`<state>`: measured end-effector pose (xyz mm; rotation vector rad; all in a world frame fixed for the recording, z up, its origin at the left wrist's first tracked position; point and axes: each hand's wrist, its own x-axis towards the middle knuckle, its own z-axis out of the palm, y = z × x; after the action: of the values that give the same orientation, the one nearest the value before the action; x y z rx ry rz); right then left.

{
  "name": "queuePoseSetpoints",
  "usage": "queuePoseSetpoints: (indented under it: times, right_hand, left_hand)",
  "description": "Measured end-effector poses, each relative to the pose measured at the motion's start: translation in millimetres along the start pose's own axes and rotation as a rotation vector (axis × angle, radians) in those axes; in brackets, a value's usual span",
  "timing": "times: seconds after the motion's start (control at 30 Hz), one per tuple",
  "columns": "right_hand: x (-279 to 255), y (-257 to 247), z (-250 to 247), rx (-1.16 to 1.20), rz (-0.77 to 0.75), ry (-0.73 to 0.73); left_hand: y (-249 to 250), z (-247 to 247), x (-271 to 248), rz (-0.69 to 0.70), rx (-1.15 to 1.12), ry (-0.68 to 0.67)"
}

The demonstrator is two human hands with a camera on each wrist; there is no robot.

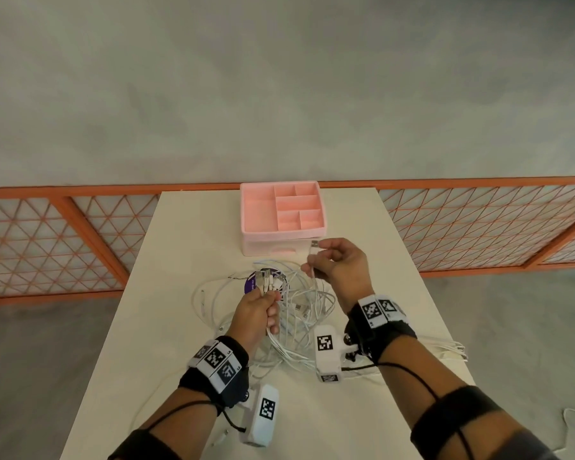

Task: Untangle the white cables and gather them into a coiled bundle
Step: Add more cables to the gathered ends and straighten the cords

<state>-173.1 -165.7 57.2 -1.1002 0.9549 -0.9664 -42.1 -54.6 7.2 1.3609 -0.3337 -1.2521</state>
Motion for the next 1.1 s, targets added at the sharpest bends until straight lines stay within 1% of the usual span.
queuePoseSetpoints:
  times: [0.1, 0.2, 0.37, 0.47, 0.57, 0.63, 0.77, 0.83, 1.0, 1.1]
  right_hand:
    - [-13.1, 9.4, 13.7, -0.173, 0.043, -0.094]
    - [-23.9, 26.1, 23.9, -0.306, 0.031, -0.142]
    - [-33.5, 39.5, 38.7, -0.551, -0.018, -0.094]
    - [-43.0, 36.5, 43.5, -0.522, -0.005, -0.146]
    - [-46.8, 35.2, 42.6, -0.572, -0.055, -0.181]
    - [-44.8, 34.4, 41.3, -0.557, -0.044, -0.176]
    - [-39.9, 38.9, 36.3, -0.594, -0.041, -0.112]
    - [-40.7, 40.3, 34.8, -0.598, -0.033, -0.115]
    - [-41.5, 42.5, 32.5, -0.605, -0.068, -0.196]
    - [-42.2, 43.4, 28.9, -0.583, -0.063, -0.235]
  left_hand:
    - [-1.0, 2.4, 2.1, 0.009, 0.004, 0.015]
    - [-3.1, 3.7, 2.9, 0.036, 0.020, 0.019]
    - [-9.4, 4.1, 6.3, 0.032, -0.025, 0.020]
    - [-12.9, 1.6, 11.4, 0.023, -0.047, 0.020]
    - [-11.6, 0.6, 12.3, 0.054, 0.006, 0.023]
    - [-12.1, 1.2, 10.7, 0.073, 0.040, 0.011]
    - [-16.9, 3.3, 8.6, 0.101, 0.086, -0.023]
    - [-18.4, 4.2, 8.2, 0.119, 0.106, -0.020]
    - [-18.2, 2.3, 9.1, 0.182, 0.147, 0.037]
    - [-19.0, 1.9, 9.0, 0.210, 0.148, 0.041]
